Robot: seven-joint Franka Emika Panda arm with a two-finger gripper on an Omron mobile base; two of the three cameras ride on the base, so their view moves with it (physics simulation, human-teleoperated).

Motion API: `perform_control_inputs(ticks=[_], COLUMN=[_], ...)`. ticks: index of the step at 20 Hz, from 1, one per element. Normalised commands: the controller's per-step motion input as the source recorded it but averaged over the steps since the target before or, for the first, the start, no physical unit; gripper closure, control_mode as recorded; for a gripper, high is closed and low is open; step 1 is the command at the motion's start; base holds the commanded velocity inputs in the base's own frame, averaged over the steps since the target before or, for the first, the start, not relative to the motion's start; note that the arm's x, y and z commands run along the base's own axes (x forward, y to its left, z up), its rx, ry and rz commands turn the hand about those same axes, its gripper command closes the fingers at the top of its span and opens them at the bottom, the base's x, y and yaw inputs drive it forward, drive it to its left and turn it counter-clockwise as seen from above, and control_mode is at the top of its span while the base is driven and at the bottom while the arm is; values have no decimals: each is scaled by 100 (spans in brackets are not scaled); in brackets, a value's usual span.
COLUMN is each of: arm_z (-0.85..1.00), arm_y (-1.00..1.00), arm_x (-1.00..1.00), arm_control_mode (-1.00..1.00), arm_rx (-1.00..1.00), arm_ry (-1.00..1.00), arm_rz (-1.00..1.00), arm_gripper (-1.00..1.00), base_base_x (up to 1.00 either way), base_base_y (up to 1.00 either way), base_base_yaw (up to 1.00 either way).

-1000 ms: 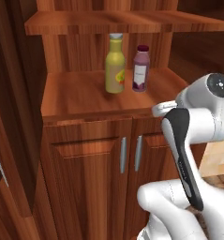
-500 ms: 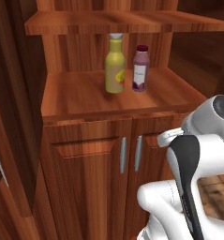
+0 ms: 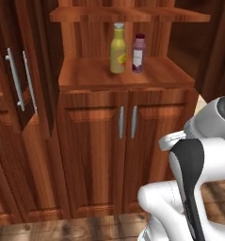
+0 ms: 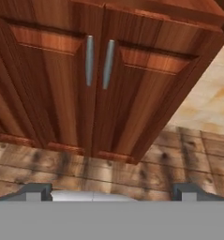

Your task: Sort all alcoholic drinks to one cabinet, and non-alcoholic drinks to the other.

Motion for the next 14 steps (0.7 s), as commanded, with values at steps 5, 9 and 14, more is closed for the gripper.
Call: perform_control_inputs(ticks=[5, 9, 14], arm_z=[0, 0, 0], arm_y=[0, 0, 0], arm_x=[0, 0, 0], arm_control_mode=[100, 100, 100], arm_rx=[0, 0, 0], arm_ry=[0, 0, 0], arm_rz=[0, 0, 0], arm_gripper=[-100, -100, -100], base_base_x=[-29, -1, -6], base_base_y=[-7, -3, 1], base_base_yaw=[55, 60, 43])
